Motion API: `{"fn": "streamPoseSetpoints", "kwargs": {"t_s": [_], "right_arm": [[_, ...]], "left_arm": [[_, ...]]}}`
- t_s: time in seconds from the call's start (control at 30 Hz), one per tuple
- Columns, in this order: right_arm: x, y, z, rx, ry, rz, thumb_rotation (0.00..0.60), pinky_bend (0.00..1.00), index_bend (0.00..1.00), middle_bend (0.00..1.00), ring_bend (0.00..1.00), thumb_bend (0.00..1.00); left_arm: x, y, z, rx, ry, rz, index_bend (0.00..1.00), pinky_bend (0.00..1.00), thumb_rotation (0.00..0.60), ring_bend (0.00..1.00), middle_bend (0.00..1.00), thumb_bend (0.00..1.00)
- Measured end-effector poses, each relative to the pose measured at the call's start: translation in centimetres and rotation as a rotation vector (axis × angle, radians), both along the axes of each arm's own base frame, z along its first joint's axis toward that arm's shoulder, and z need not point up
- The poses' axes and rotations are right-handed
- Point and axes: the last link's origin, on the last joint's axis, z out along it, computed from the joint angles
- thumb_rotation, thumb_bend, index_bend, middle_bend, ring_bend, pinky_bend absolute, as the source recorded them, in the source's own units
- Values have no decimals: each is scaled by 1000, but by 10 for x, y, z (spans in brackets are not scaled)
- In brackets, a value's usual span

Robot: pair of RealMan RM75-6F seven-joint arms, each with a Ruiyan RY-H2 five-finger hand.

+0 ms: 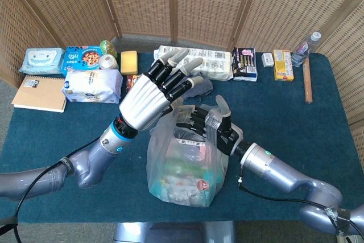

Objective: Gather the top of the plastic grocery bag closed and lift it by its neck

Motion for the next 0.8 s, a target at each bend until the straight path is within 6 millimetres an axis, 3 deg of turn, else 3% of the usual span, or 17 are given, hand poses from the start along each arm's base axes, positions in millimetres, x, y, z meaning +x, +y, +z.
{"fn": "streamPoseSetpoints", "kwargs": {"t_s": [0.43, 0.8], "right_arm": [[-9, -8, 1, -12, 12, -24, 0, 91, 234, 231, 173, 125], [-3, -2, 3, -6, -2, -2, 0, 91, 232, 231, 167, 124]], "left_arm": [[-4, -3, 5, -12, -20, 1, 255, 162, 600, 0, 163, 34], [-3, 0, 2, -6, -5, 4, 254, 162, 600, 0, 163, 34]]}}
